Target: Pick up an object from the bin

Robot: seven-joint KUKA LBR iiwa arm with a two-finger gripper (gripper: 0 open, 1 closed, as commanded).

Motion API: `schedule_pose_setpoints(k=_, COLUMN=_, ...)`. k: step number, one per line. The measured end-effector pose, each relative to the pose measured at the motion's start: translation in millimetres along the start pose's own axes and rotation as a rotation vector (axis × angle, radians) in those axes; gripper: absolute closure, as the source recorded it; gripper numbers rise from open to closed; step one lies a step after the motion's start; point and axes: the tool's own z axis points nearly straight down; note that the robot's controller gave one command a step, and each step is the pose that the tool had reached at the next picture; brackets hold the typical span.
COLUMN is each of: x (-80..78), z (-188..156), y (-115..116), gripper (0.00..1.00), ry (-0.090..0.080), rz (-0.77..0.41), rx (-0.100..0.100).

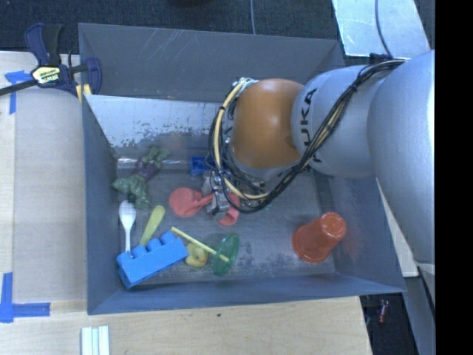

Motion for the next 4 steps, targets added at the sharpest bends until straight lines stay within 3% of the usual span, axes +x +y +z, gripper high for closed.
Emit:
schedule_pose_setpoints(k=1, x=-4.9, z=0.4, y=-2.7, gripper=1.0, ry=-0.005, rz=-0.238, rx=0.001)
schedule_pose_setpoints(k=2, x=-20.0, z=0.8, y=-27.8, gripper=1.0, ry=-0.007, rz=-0.598, rx=0.001)
schedule_pose_setpoints(k=3, x=-11.0, z=0.4, y=-36.2, gripper=1.0, ry=-0.009, rz=-0.805, rx=0.003)
schedule_pose_setpoints(k=4, x=-7.9, z=0.7, y=-76.3, gripper=1.0, ry=-0.016, rz=-1.092, rx=0.005)
